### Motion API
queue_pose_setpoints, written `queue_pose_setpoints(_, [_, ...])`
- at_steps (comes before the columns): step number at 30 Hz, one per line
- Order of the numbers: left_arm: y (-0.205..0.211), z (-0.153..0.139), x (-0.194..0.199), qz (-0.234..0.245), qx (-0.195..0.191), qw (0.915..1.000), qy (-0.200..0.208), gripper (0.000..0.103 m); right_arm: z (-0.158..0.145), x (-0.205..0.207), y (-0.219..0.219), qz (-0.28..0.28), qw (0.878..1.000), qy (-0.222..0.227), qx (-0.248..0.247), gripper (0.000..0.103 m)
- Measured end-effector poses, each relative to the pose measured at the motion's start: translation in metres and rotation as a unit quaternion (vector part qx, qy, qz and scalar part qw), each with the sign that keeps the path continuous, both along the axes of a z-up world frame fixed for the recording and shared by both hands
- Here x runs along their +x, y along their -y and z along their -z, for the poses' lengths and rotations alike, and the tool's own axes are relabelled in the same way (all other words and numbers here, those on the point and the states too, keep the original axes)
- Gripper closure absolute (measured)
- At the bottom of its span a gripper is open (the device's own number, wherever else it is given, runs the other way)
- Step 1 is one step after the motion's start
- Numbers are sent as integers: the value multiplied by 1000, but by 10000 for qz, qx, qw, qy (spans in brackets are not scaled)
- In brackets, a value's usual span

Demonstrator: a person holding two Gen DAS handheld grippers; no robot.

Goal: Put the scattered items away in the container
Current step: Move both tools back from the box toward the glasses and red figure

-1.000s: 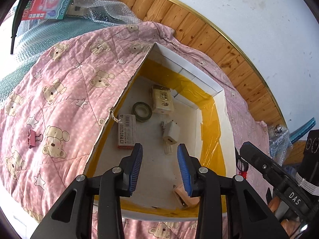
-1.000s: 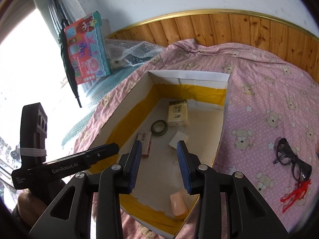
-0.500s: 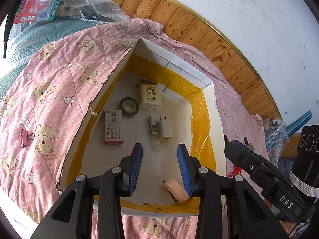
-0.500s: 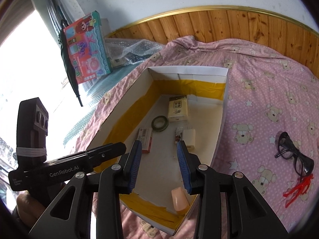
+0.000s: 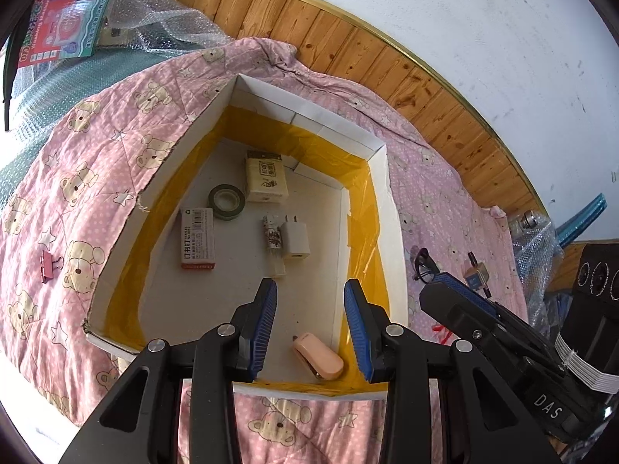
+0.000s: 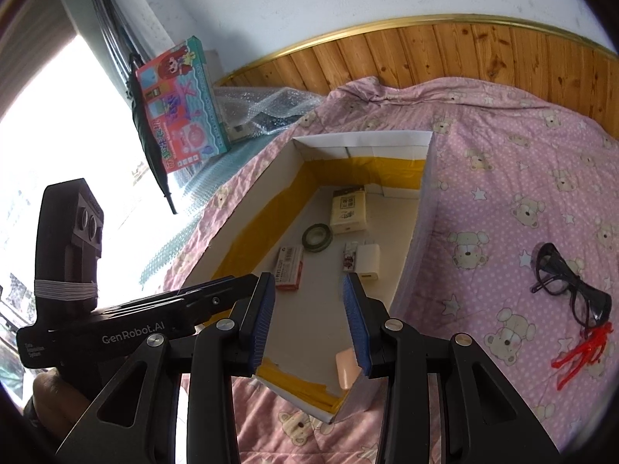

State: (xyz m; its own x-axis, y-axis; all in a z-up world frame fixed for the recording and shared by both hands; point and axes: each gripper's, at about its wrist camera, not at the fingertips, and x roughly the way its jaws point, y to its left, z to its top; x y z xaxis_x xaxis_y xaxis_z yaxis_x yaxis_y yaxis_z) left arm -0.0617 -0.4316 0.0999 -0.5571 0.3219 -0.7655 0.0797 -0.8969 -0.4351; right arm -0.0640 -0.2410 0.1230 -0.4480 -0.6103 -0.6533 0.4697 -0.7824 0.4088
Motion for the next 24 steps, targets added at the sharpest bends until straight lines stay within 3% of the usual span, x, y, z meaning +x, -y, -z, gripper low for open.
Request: queue_pose_setpoints(24, [-158, -8, -9, 1031, -538, 9931, 118, 59, 26, 5, -153, 969, 9924, 316, -683, 64])
